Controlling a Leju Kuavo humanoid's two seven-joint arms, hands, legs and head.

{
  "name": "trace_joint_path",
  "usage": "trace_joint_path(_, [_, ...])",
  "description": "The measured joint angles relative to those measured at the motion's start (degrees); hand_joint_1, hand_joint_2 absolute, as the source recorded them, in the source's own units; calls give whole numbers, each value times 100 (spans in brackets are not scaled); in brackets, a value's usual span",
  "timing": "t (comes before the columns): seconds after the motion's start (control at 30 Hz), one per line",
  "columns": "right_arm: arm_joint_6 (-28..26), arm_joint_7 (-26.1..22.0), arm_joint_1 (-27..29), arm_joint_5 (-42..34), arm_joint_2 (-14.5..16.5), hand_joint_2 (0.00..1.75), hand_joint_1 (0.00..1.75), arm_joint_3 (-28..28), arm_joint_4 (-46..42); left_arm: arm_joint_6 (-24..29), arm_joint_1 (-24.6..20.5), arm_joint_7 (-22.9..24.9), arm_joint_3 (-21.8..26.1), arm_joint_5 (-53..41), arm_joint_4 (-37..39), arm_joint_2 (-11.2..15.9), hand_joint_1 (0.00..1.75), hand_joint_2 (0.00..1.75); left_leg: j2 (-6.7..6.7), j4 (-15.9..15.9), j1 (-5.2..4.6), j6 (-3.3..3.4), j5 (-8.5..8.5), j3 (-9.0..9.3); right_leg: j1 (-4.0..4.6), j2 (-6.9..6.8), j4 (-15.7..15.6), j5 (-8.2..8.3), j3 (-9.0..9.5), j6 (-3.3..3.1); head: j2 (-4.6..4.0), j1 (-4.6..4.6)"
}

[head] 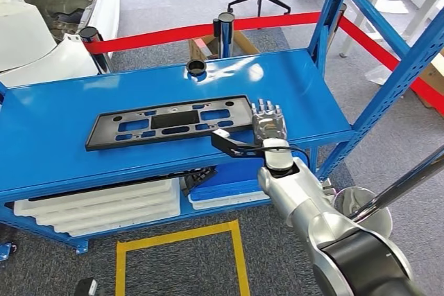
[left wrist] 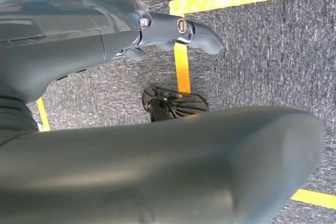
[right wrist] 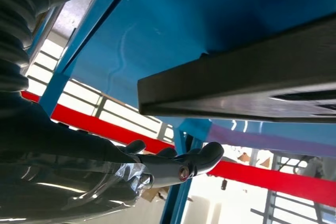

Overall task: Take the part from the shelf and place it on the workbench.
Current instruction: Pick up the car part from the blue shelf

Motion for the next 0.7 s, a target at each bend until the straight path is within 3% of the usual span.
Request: trace_joint_path(0.7, [-18,-31,-195,87,76,175,0,32,48,-28,-80,-58,-50,0,0,-92,0,0,0,0,2,0,0,-2,0,0,1,1,0,0,0,0])
